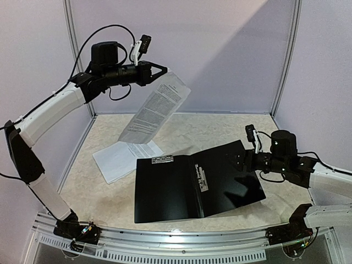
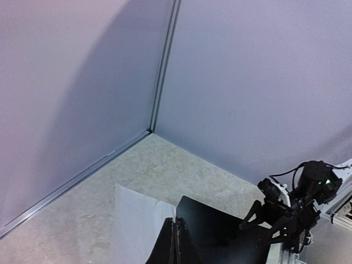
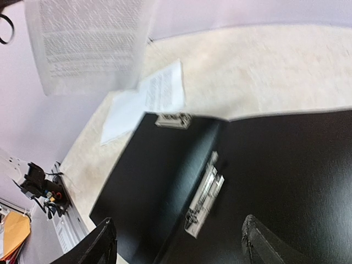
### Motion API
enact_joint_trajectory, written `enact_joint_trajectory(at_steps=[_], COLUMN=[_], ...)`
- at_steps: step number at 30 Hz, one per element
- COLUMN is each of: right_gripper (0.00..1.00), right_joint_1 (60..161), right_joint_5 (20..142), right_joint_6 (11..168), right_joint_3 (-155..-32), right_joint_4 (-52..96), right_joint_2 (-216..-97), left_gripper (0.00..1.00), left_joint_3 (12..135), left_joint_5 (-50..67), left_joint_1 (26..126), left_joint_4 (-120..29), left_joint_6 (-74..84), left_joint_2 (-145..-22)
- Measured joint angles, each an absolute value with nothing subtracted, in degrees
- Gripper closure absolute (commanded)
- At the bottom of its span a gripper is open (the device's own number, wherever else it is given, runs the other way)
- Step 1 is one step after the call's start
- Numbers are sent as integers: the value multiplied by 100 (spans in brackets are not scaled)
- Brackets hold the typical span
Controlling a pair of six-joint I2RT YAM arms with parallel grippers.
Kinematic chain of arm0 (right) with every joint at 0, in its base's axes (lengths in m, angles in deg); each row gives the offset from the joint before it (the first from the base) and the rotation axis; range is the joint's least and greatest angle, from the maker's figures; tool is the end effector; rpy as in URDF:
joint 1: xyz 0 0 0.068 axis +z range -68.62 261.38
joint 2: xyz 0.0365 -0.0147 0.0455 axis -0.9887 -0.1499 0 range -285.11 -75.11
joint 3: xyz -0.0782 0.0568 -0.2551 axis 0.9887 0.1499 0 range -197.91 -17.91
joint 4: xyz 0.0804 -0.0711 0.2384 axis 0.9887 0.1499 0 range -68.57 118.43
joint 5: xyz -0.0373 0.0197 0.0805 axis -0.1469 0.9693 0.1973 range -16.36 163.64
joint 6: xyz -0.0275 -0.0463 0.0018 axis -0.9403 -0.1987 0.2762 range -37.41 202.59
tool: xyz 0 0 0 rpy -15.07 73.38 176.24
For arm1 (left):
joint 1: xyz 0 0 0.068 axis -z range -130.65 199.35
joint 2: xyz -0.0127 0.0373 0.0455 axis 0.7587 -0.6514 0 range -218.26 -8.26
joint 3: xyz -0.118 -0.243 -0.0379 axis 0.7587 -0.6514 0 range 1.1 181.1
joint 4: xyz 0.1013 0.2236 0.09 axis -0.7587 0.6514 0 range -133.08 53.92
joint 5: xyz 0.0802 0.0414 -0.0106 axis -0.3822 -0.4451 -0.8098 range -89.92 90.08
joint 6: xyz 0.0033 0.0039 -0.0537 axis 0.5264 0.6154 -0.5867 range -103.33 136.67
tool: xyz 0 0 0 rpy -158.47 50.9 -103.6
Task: Put the files into the folder
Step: Pass from the left arm to the right
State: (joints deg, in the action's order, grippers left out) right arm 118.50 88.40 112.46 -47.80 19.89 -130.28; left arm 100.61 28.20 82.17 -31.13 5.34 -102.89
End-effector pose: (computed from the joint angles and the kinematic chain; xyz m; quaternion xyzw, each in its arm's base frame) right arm 0.1665 0.1373 0.2361 -0.1226 0.8244 0.3888 0.3926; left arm 0.3145 -0.2227 0.4442 0.2936 0.6842 -0.4101 0.5268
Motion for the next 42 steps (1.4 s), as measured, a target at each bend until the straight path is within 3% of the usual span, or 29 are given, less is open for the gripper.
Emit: enact_joint_trajectory(at_steps=[7, 17, 30, 32, 42], right_gripper=[21, 21, 26, 32, 88], right_joint_1=[11853, 12086, 12685, 12733, 12784], right_joint_5=[8971, 9623, 10158, 10195, 10429], right_joint_6=[11255, 11443, 11497, 11515, 11856], right_joint_3=[-4168, -4113, -5370, -5512, -5687], right_joint_4=[-190, -3316, -5014, -5097, -5412], right_joint_2=[-13236, -15007, -16303, -16405, -16655], left_gripper=[100, 100, 100, 100, 100], left_joint_3=[9750, 9674, 9283, 9283, 9130], left_joint_5=[2936, 3070, 3255, 3266, 3144], left_joint_1=[8783, 9019, 9023, 9023, 9023], left_joint_4=[-3257, -3426, -3972, -4018, -4092], left_joint_6=[195, -223, -832, -859, -887], left_joint_2=[-9972, -9205, -8881, -8877, -8768])
